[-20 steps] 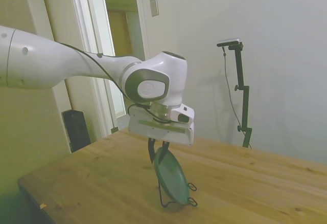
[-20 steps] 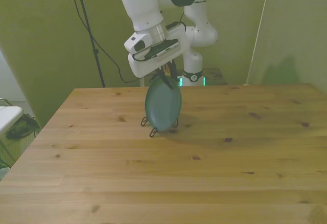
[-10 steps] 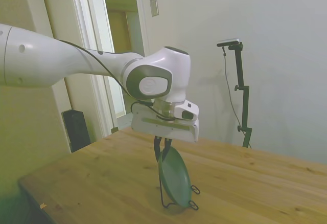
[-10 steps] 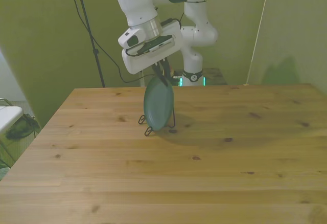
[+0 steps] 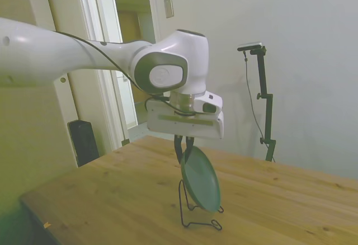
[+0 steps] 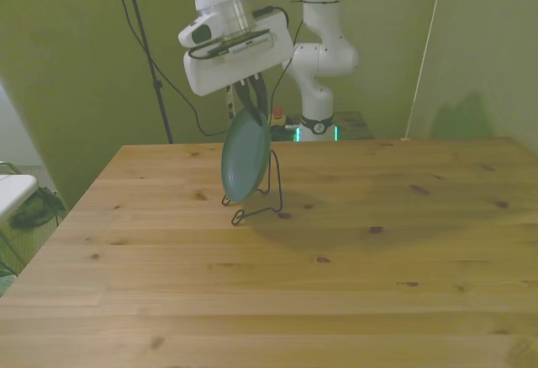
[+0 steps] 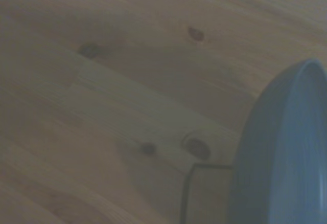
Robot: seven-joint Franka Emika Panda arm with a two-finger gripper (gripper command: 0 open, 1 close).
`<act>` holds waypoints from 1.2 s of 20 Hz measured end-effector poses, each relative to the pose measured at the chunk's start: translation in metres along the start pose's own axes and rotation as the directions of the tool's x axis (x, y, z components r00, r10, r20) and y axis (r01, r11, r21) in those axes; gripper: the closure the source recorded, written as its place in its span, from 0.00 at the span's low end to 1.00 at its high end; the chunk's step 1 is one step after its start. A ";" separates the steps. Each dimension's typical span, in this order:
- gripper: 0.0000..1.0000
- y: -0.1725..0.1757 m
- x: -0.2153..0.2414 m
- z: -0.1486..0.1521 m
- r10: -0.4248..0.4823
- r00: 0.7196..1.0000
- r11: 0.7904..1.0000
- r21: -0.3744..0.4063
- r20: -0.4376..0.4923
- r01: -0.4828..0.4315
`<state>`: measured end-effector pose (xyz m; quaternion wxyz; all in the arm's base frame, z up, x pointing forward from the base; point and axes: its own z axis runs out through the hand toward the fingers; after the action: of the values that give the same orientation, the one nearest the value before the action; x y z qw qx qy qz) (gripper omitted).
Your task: Unload the plate
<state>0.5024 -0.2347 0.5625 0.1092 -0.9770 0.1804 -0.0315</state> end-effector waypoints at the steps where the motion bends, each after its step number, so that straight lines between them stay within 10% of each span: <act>1: 1.00 0.000 0.001 -0.010 0.015 1.000 1.000 -0.007 -0.018 -0.015; 10: 1.00 -0.070 0.075 -0.048 0.291 0.937 0.943 -0.110 -0.195 -0.315; 17: 1.00 -0.146 0.158 0.080 0.412 0.849 0.820 -0.272 -0.332 -0.504; 24: 1.00 -0.151 0.192 0.197 0.423 0.806 0.680 -0.444 -0.414 -0.584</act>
<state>0.7540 -0.1262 0.4086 -0.1989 -0.8617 0.4595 -0.0830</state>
